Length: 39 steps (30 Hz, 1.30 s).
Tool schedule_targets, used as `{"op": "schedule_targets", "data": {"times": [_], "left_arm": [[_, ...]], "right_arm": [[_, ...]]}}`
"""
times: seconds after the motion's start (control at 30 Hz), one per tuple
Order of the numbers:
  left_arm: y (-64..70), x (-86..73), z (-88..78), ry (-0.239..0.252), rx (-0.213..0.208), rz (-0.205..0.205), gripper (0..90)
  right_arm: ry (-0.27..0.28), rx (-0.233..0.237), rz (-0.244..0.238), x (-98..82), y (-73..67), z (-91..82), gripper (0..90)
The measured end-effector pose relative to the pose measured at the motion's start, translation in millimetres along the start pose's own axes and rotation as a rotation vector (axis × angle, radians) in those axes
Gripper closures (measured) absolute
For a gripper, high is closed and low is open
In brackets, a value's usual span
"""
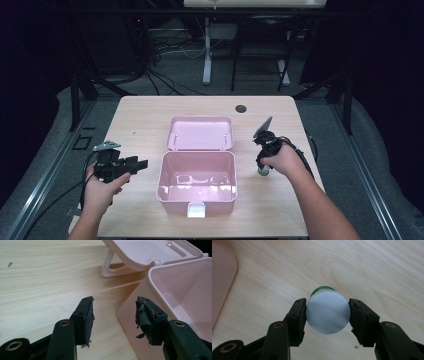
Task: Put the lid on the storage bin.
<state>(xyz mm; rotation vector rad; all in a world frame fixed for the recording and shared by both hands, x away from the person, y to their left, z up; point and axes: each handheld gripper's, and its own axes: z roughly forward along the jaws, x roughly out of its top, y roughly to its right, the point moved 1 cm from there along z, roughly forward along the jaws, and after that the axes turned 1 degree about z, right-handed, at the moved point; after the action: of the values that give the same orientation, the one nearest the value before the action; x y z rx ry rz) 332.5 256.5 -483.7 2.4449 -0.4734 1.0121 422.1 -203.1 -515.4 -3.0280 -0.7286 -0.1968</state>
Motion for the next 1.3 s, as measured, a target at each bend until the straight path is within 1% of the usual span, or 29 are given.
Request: {"op": "schedule_targets", "data": {"times": [0.07, 0.1, 0.2, 0.67, 0.77, 0.8, 0.87, 0.9, 0.93, 0.97, 1.1, 1.17, 1.2, 1.27, 1.3], "left_arm": [[-0.2, -0.1, 0.4, 0.002, -0.002, -0.001, 48.6], [-0.2, -0.1, 0.3, 0.002, -0.002, -0.001, 48.6], [-0.2, -0.1, 0.4, 0.002, -0.002, -0.001, 48.6], [-1.7, -0.4, 0.7, 0.002, 0.002, -0.008, 48.6], [-1.8, -0.5, 0.8, 0.002, 0.002, -0.009, 48.6], [-2.0, -0.5, 0.8, 0.002, 0.002, -0.009, 48.5], [-2.1, -0.6, 0.9, 0.001, 0.002, -0.01, 48.6], [-2.3, -0.6, 0.9, 0.002, 0.003, -0.011, 48.6], [-2.4, -0.6, 0.8, 0.001, 0.003, -0.012, 48.6], [-2.4, -0.6, 0.8, 0.001, 0.003, -0.012, 48.6], [-2.3, -0.6, 0.6, 0.002, 0.003, -0.013, 48.5], [-2.2, -0.6, 0.6, 0.002, 0.002, -0.012, 48.5], [-2.3, -0.6, 0.5, 0.002, 0.003, -0.012, 48.5], [-2.3, -0.6, 0.4, 0.002, 0.003, -0.012, 48.5], [-2.3, -0.5, 0.3, 0.003, 0.002, -0.012, 48.6]], "right_arm": [[-0.02, -0.003, -0.003, 0.5, 0.3, -0.3, 49.2], [-0.015, -0.003, -0.002, 0.6, 0.3, 0.5, 49.2], [-0.024, -0.005, -0.005, 0.9, 0.2, 1.4, 49.2], [-0.022, -0.005, -0.004, 0.7, 0.5, 1.9, 50.2], [-0.012, -0.006, -0.006, 0.2, 0.9, 1.8, 50.3], [-0.023, -0.005, -0.008, 0.2, 1.0, 0.6, 50.3], [-0.028, -0.007, -0.008, 0.1, 1.0, -1.2, 50.3], [-0.02, -0.005, -0.006, -0.3, 1.0, -1.4, 50.3], [-0.027, -0.004, -0.009, -0.3, 1.2, -2.6, 50.3], [-0.008, -0.001, -0.007, -0.9, 1.2, -2.0, 50.3], [-0.026, -0.01, -0.015, -0.7, 0.4, -6.8, 50.3], [-0.022, -0.007, -0.019, -0.5, -0.7, -9.6, 50.3], [-0.003, -0.003, -0.021, -0.6, -1.3, -10.0, 50.3], [-0.001, -0.005, -0.03, -0.2, -2.6, -13.4, 50.3], [-0.013, -0.007, -0.033, 0.2, -3.4, -16.0, 50.3]]}}
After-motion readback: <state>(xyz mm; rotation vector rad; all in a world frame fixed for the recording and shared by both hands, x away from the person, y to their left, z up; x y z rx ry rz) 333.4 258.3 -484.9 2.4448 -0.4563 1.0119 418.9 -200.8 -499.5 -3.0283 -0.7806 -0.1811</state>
